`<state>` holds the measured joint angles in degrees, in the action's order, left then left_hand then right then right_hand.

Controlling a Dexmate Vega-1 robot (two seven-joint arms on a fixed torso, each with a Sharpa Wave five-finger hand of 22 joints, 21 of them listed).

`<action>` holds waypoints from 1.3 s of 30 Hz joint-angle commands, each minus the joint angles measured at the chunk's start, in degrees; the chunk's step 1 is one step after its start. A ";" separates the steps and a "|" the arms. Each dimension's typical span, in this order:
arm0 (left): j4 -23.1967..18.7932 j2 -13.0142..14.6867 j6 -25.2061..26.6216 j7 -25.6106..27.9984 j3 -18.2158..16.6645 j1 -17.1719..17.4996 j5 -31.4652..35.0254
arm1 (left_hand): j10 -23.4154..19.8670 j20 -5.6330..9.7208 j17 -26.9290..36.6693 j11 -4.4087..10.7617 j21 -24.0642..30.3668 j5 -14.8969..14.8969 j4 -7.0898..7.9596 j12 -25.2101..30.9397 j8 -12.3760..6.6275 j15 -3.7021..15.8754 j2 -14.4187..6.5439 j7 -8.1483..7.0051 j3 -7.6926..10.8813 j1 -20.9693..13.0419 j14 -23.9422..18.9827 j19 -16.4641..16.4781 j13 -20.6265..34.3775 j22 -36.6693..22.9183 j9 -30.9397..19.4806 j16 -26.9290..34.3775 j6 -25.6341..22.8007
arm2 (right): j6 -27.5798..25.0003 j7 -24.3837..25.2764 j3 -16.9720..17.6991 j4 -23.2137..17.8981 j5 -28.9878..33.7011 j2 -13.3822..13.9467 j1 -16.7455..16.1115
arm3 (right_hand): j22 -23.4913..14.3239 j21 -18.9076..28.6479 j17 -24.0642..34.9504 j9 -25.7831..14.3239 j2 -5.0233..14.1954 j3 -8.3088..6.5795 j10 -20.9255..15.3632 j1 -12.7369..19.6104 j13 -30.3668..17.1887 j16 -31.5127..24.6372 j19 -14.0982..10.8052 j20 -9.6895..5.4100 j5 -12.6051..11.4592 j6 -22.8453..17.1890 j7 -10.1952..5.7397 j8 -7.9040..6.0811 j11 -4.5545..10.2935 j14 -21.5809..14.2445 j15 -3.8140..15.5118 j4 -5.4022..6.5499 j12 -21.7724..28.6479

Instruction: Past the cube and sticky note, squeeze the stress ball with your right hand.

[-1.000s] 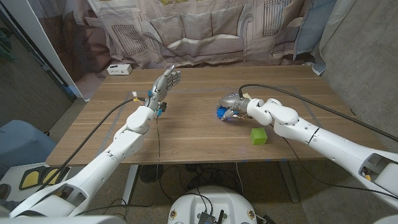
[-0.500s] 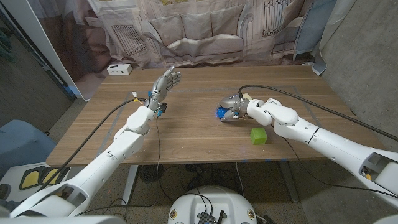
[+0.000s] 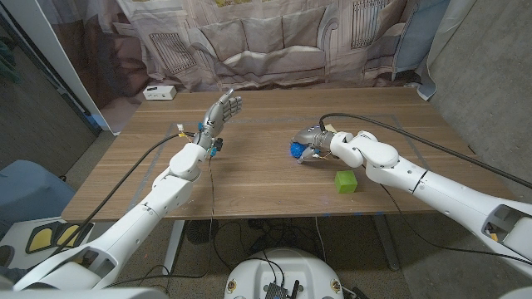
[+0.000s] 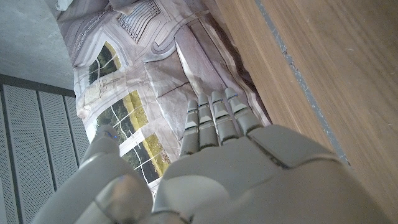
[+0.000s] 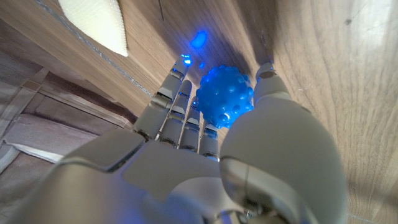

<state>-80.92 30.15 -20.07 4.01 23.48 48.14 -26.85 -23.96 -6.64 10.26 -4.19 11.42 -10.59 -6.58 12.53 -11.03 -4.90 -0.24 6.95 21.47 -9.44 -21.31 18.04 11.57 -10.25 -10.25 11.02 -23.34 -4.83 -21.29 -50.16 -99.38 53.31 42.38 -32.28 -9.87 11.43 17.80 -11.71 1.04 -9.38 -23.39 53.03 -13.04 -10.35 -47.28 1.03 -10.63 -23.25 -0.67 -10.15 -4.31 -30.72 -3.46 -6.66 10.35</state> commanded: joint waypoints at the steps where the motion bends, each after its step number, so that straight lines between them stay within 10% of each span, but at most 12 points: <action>1: -0.13 0.49 -0.25 -0.36 -0.31 0.33 -0.12 | -0.33 -0.27 0.17 0.12 0.13 0.05 -0.30 -0.08 -0.04 -0.07 -0.52 0.06 -0.03 0.00 -0.53 0.13 0.28 -0.16 -0.28 -0.01 -0.40 | -1.90 -0.68 0.86 -1.92 1.06 0.25 -0.71 | -0.18 -0.37 -0.17 -0.13 -0.04 0.38 1.29 -1.64 -0.05 0.03 1.15 0.15 -0.52 0.94 -0.28 -0.31 0.04 1.73 -0.06 0.41 0.06; 30: 0.80 2.31 -0.72 -3.97 -0.95 0.13 -1.88 | -0.44 -0.24 0.17 -0.13 0.13 0.05 -0.33 -0.06 0.01 -0.10 -0.53 0.11 -0.08 0.03 -0.49 0.13 0.29 -0.16 -0.29 -0.05 -0.36 | -6.45 3.14 5.06 -7.28 0.18 1.89 -4.08 | 0.11 -1.72 -1.54 -0.34 0.77 0.26 5.88 -4.93 -0.03 0.36 9.68 1.64 -0.65 3.27 -0.73 -0.89 -0.76 11.63 -0.96 1.09 0.70; 34: 1.47 2.17 -1.31 -4.81 -1.27 0.09 -2.76 | -0.33 -0.17 0.17 -0.17 0.14 0.05 -0.33 -0.10 0.00 -0.09 -0.53 0.11 -0.08 0.03 -0.50 0.15 0.29 -0.16 -0.29 -0.06 -0.39 | -7.26 4.47 6.14 -8.03 -0.94 1.80 -4.97 | 0.12 -1.08 -1.87 -0.89 2.28 0.79 3.96 -9.09 -0.03 -0.96 10.84 1.35 -0.51 -3.27 -0.49 -3.59 -0.63 11.55 -0.24 3.11 1.93; 39: 1.75 2.89 -1.58 -5.81 -1.62 0.38 -3.26 | -0.38 -0.18 0.17 -0.16 0.13 0.05 -0.33 -0.09 0.00 -0.10 -0.55 0.11 -0.08 0.03 -0.51 0.14 0.29 -0.16 -0.29 -0.05 -0.41 | -8.68 5.48 6.77 -9.57 -0.80 1.93 -6.15 | 0.09 -1.12 -1.92 -1.06 2.94 1.14 3.63 -11.06 -0.07 -1.14 11.84 1.06 -0.46 -2.25 -0.69 -3.09 -0.64 11.75 0.45 4.12 2.08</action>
<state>-79.63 31.99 -20.83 -0.23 22.66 48.15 -29.16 -23.96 -6.64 10.26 -4.19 11.42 -10.59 -6.74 12.53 -11.03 -4.90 -0.24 6.95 21.25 -9.44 -21.30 18.04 11.56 -10.25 -10.25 11.02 -23.33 -10.63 -18.60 -45.30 -106.06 52.98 43.93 -36.22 -9.58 9.91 15.71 -12.62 3.84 -8.16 -19.27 42.84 -13.06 -10.96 -36.01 2.06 -11.04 -25.80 -1.13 -13.44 -4.81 -18.80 -3.54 -3.14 11.91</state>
